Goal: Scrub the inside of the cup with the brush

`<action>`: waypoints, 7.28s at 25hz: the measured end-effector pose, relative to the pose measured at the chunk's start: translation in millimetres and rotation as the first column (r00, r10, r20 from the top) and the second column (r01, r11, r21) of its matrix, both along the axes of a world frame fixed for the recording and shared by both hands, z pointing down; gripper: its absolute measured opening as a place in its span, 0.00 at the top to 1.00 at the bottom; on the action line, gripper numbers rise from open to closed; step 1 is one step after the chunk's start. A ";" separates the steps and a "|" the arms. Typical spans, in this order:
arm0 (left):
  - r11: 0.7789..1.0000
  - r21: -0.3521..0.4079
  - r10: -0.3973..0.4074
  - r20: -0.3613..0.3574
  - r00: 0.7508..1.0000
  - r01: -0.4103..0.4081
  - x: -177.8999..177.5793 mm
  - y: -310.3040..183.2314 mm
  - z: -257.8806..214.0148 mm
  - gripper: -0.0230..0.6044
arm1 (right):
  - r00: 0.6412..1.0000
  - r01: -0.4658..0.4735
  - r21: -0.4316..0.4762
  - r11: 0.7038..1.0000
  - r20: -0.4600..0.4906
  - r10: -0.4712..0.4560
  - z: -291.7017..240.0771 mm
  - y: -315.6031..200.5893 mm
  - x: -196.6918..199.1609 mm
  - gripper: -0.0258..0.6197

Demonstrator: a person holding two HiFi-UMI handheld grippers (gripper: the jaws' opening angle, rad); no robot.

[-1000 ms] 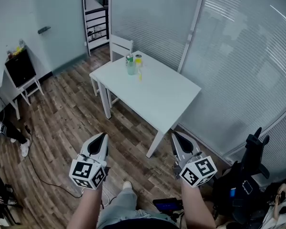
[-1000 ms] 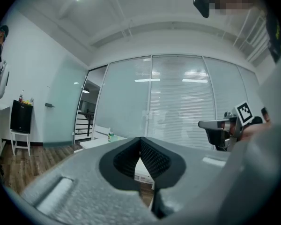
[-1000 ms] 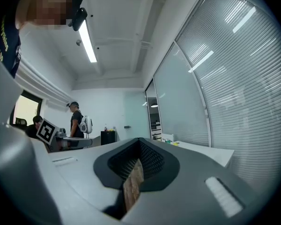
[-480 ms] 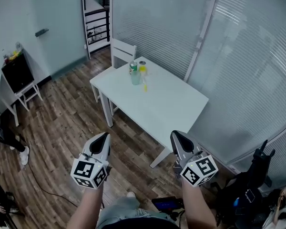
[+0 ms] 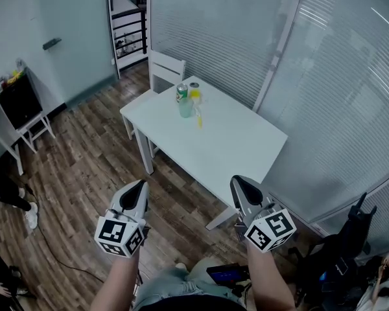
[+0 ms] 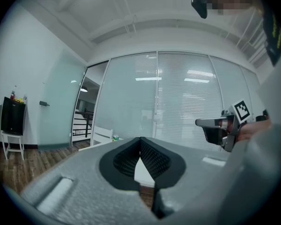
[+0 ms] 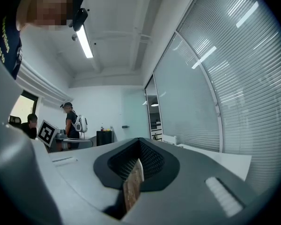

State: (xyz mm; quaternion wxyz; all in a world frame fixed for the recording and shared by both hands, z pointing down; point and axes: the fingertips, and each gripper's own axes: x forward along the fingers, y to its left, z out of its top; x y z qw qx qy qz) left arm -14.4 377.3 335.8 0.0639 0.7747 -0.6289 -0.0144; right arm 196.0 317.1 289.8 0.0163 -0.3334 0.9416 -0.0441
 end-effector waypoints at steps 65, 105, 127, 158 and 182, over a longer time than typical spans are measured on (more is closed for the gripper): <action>0.997 -0.047 0.056 0.015 0.998 -0.055 -62.5 -376.4 25.6 0.96 | 0.997 0.079 -0.093 0.992 0.007 -0.079 33.4 -385.7 -98.6 0.96; 0.906 -0.084 0.411 -0.060 0.910 -0.415 -81.2 -530.9 92.4 0.90 | 0.974 -0.205 -0.211 0.956 -0.137 0.179 131.7 -491.5 -138.7 0.96; 0.842 -0.130 0.512 -0.113 0.851 -0.524 -59.9 -557.9 145.8 0.69 | 0.953 -0.182 -0.316 0.931 -0.289 0.089 226.8 -527.5 -160.5 0.95; 0.768 -0.200 0.625 0.023 0.781 -0.609 -16.4 -579.1 214.3 0.27 | 0.755 -0.155 -0.229 0.961 -0.655 -0.034 324.5 -539.7 -199.8 0.70; 0.762 -0.161 0.631 -0.031 0.775 -0.627 -4.9 -593.9 220.3 0.29 | 0.745 -0.191 -0.202 0.960 -0.667 0.008 331.1 -549.0 -203.0 0.80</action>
